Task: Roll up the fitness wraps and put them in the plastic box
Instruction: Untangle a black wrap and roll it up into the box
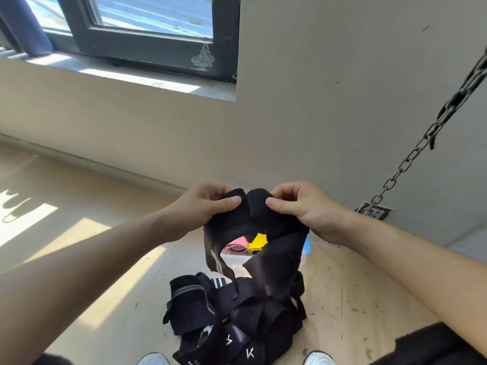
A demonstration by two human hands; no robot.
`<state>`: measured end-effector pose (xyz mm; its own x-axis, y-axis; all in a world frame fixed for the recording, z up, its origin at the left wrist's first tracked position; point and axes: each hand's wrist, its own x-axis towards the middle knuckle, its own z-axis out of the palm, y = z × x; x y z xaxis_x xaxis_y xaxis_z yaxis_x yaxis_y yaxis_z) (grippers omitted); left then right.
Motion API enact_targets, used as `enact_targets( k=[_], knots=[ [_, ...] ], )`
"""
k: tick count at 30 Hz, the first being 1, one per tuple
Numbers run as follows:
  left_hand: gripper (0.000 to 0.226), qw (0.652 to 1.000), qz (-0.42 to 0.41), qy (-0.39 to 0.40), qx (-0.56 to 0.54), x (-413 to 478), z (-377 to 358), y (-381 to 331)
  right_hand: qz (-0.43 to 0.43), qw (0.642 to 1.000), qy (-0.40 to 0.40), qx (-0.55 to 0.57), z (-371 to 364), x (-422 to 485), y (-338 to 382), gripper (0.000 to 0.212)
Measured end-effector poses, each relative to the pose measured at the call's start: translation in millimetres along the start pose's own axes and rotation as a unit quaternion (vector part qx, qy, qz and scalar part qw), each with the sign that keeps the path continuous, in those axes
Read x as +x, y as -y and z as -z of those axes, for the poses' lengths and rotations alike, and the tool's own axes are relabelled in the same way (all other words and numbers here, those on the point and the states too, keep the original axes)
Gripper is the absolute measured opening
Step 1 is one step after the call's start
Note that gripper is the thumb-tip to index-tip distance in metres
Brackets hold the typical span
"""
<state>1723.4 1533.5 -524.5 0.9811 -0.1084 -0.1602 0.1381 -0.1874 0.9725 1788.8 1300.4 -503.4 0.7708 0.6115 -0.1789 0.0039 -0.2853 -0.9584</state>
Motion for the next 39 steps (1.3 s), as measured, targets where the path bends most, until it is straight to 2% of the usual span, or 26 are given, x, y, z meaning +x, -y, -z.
enact_targets(
  k=[3,6,8,13,15,18,21,24,25,26,28,30,34,37,38,39],
  knots=[
    [0.02,1.0,0.001,0.007,0.01,0,5,0,0.002,0.999,-0.036,-0.025,12,-1,4,0.015],
    [0.017,1.0,0.006,0.008,0.011,-3,17,2,0.023,0.987,-0.156,-0.019,34,0,3,0.015],
    [0.016,1.0,0.008,0.017,-0.006,-5,19,2,0.022,0.98,-0.198,-0.003,42,0,4,0.009],
    [0.02,0.998,0.019,0.058,0.004,-4,12,-1,0.032,0.989,-0.138,-0.034,15,-2,4,0.002],
    [0.024,0.998,0.031,0.062,0.006,-5,10,-1,0.05,0.987,-0.143,-0.049,9,-5,3,0.003],
    [0.02,0.997,0.045,0.053,-0.013,-7,6,-2,0.084,0.973,-0.189,-0.103,5,-9,2,0.005],
    [0.024,0.996,0.05,0.069,-0.028,-8,5,-1,0.158,0.939,-0.231,-0.202,1,-11,2,0.008],
    [0.024,0.996,0.053,0.075,-0.023,-9,5,-3,0.287,0.847,-0.226,-0.387,11,-7,8,0.012],
    [0.022,0.995,0.054,0.076,-0.018,-10,5,-4,0.306,0.843,-0.216,-0.387,15,-6,9,0.012],
    [0.02,0.995,0.057,0.079,-0.011,-10,5,-6,0.302,0.858,-0.217,-0.355,19,-6,10,0.012],
    [0.019,0.996,0.06,0.072,-0.003,-11,6,-6,0.246,0.91,-0.235,-0.235,23,-7,14,0.013],
    [0.019,0.998,0.061,0.022,-0.003,-11,5,-6,0.19,0.946,-0.234,-0.122,24,-5,15,0.021],
    [0.012,0.994,0.05,-0.069,0.067,-6,-2,-1,0.173,0.959,-0.218,-0.05,27,-5,19,0.017],
    [0.059,0.987,0.022,-0.094,0.13,-1,-9,-2,0.181,0.962,-0.198,-0.053,24,-7,23,0.009],
    [0.071,0.988,0.014,-0.069,0.14,0,-12,-4,0.183,0.963,-0.191,-0.053,24,-8,24,0.008],
    [0.072,0.99,0.007,-0.029,0.136,0,-16,-6,0.183,0.964,-0.188,-0.049,23,-8,24,0.008]
  ],
)
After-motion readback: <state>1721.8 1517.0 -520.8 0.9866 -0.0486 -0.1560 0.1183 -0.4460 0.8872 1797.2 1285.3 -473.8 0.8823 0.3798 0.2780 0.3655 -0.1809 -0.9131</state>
